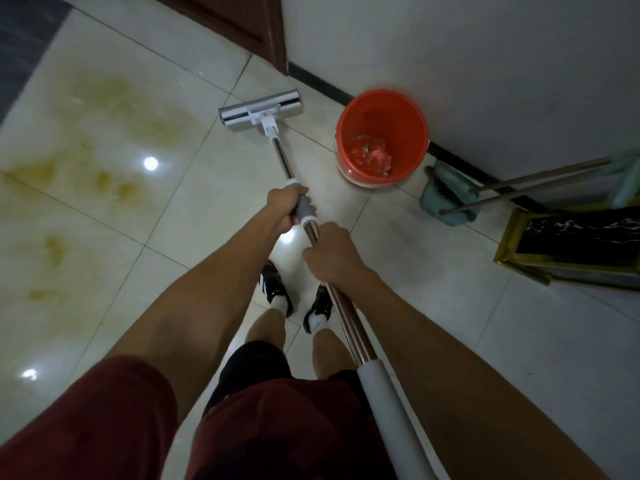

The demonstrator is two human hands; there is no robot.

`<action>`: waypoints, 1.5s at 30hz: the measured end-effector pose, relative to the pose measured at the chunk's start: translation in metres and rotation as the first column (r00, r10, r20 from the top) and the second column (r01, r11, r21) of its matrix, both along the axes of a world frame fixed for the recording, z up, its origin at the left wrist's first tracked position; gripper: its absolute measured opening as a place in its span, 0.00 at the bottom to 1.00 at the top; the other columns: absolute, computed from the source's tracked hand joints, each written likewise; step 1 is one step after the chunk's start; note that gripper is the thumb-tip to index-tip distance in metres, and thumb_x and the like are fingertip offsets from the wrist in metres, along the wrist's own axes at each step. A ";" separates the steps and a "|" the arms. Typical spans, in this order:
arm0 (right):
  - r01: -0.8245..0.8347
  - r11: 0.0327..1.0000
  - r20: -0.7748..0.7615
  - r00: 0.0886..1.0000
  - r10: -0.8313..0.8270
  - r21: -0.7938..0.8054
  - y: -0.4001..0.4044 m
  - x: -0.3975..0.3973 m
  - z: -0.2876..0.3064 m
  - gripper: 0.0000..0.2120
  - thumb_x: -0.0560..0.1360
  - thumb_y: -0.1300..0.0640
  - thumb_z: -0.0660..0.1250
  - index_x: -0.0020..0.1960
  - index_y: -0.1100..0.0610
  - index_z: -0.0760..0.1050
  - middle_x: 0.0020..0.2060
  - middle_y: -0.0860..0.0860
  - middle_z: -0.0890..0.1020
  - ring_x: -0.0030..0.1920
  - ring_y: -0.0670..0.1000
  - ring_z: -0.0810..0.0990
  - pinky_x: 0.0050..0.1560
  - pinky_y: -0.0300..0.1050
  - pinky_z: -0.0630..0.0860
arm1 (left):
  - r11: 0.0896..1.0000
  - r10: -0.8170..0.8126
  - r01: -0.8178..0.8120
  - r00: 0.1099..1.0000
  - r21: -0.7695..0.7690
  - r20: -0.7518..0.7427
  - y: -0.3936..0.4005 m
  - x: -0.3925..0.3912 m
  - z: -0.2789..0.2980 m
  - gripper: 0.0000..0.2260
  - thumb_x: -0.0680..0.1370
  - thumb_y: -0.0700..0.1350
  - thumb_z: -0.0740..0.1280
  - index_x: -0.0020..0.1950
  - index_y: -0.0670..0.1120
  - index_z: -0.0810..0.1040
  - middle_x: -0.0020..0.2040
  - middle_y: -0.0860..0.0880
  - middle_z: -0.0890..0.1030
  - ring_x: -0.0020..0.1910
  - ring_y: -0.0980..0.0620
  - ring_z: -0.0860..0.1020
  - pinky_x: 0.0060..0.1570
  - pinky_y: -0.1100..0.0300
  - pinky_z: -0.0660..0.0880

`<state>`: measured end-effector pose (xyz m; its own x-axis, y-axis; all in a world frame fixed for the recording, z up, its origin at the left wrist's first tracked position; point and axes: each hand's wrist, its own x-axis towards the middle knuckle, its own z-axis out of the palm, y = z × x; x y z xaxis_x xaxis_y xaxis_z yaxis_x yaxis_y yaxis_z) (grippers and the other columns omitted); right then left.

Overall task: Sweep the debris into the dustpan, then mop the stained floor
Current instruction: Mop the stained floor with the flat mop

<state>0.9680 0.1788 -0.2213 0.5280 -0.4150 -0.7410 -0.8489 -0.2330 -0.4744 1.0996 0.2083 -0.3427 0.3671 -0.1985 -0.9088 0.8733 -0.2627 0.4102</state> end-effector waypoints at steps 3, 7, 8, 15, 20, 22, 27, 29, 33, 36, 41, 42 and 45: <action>-0.083 0.997 0.060 0.995 0.082 0.008 0.008 0.020 0.003 0.10 0.72 0.64 0.66 0.37 0.56 0.66 0.33 0.52 0.74 0.28 0.50 0.73 0.26 0.40 0.67 | 0.998 0.069 -0.069 0.997 0.004 0.031 0.021 0.025 0.003 0.09 0.78 0.36 0.68 0.56 0.37 0.71 0.40 0.40 0.77 0.32 0.44 0.78 0.30 0.53 0.79; -0.178 0.984 0.091 0.980 0.177 0.005 0.012 0.059 0.008 0.06 0.73 0.63 0.67 0.47 0.59 0.70 0.40 0.54 0.77 0.37 0.56 0.82 0.37 0.51 0.82 | 0.981 0.192 -0.191 0.978 -0.021 0.082 0.046 0.064 0.012 0.10 0.78 0.37 0.67 0.57 0.40 0.70 0.39 0.41 0.77 0.32 0.44 0.79 0.34 0.51 0.80; -0.213 0.977 0.102 0.972 0.213 -0.003 0.013 0.069 0.009 0.07 0.73 0.63 0.67 0.48 0.60 0.70 0.42 0.55 0.78 0.39 0.57 0.82 0.41 0.54 0.83 | 0.975 0.223 -0.222 0.970 -0.022 0.099 0.052 0.073 0.014 0.11 0.78 0.37 0.67 0.58 0.41 0.70 0.39 0.41 0.77 0.33 0.44 0.79 0.34 0.50 0.80; -0.451 0.887 0.121 0.879 0.460 -0.099 0.045 0.104 0.004 0.06 0.71 0.63 0.66 0.47 0.60 0.72 0.40 0.56 0.78 0.35 0.58 0.81 0.39 0.57 0.83 | 0.915 0.403 -0.402 0.901 -0.036 0.158 0.115 0.096 0.024 0.09 0.80 0.39 0.67 0.58 0.39 0.72 0.44 0.41 0.79 0.37 0.44 0.82 0.38 0.47 0.83; -0.540 0.837 0.125 0.827 0.548 -0.088 0.084 0.100 0.002 0.05 0.70 0.62 0.67 0.46 0.58 0.74 0.39 0.55 0.79 0.34 0.57 0.81 0.36 0.57 0.83 | 0.859 0.508 -0.510 0.845 -0.029 0.165 0.169 0.079 0.028 0.06 0.80 0.40 0.68 0.52 0.39 0.75 0.45 0.41 0.80 0.37 0.44 0.83 0.37 0.48 0.83; -0.600 0.794 0.108 0.787 0.608 -0.097 0.103 0.099 0.002 0.05 0.70 0.62 0.66 0.46 0.57 0.74 0.39 0.54 0.79 0.33 0.57 0.81 0.36 0.55 0.83 | 0.832 0.549 -0.555 0.820 -0.007 0.160 0.195 0.071 0.027 0.06 0.80 0.41 0.69 0.52 0.38 0.75 0.45 0.41 0.81 0.36 0.44 0.83 0.33 0.51 0.82; -0.723 0.683 0.076 0.679 0.731 -0.109 0.154 0.099 0.001 0.06 0.72 0.60 0.67 0.49 0.57 0.73 0.41 0.53 0.78 0.34 0.54 0.79 0.31 0.45 0.76 | 0.760 0.641 -0.650 0.756 0.030 0.132 0.257 0.051 0.019 0.06 0.80 0.40 0.69 0.50 0.38 0.75 0.45 0.39 0.81 0.36 0.43 0.82 0.39 0.47 0.83; -0.766 0.635 0.056 0.633 0.772 -0.100 0.177 0.100 -0.001 0.07 0.73 0.60 0.67 0.50 0.57 0.73 0.42 0.53 0.78 0.34 0.53 0.78 0.30 0.43 0.72 | 0.725 0.681 -0.688 0.722 0.029 0.123 0.284 0.043 0.016 0.05 0.80 0.39 0.69 0.48 0.38 0.75 0.46 0.39 0.80 0.36 0.43 0.82 0.42 0.47 0.83; -0.832 0.546 0.027 0.546 0.837 -0.095 0.231 0.103 -0.001 0.06 0.74 0.61 0.66 0.50 0.56 0.73 0.40 0.51 0.76 0.33 0.51 0.77 0.28 0.41 0.67 | 0.640 0.764 -0.768 0.638 0.013 0.094 0.342 0.029 0.012 0.05 0.80 0.39 0.68 0.49 0.38 0.75 0.47 0.38 0.80 0.37 0.42 0.81 0.42 0.47 0.83; -0.871 0.485 0.005 0.486 0.874 -0.077 0.279 0.105 0.002 0.07 0.75 0.62 0.65 0.52 0.58 0.72 0.39 0.51 0.75 0.32 0.51 0.76 0.28 0.41 0.69 | 0.575 0.814 -0.818 0.575 0.018 0.083 0.389 0.020 0.012 0.06 0.80 0.39 0.68 0.51 0.37 0.76 0.44 0.40 0.80 0.37 0.42 0.81 0.40 0.48 0.82; -0.925 0.370 -0.043 0.374 0.926 -0.081 0.359 0.112 0.002 0.06 0.74 0.63 0.64 0.50 0.57 0.74 0.42 0.53 0.77 0.34 0.54 0.78 0.32 0.44 0.75 | 0.486 0.873 -0.874 0.486 0.002 0.052 0.469 0.006 0.011 0.06 0.80 0.40 0.67 0.50 0.37 0.75 0.42 0.40 0.79 0.35 0.43 0.81 0.36 0.49 0.82; -0.933 0.352 -0.046 0.356 0.933 -0.078 0.373 0.113 0.000 0.06 0.74 0.63 0.64 0.50 0.58 0.74 0.43 0.54 0.78 0.35 0.55 0.78 0.33 0.44 0.75 | 0.467 0.884 -0.884 0.466 -0.008 0.046 0.484 0.004 0.010 0.05 0.81 0.39 0.67 0.49 0.37 0.75 0.42 0.40 0.79 0.35 0.43 0.81 0.35 0.49 0.81; -0.956 0.283 -0.060 0.288 0.956 -0.075 0.415 0.118 -0.007 0.10 0.74 0.62 0.64 0.54 0.58 0.76 0.45 0.55 0.79 0.37 0.56 0.80 0.35 0.45 0.77 | 0.400 0.916 -0.916 0.400 -0.008 0.018 0.525 -0.002 0.002 0.05 0.82 0.38 0.66 0.47 0.37 0.74 0.42 0.40 0.77 0.37 0.43 0.79 0.36 0.48 0.79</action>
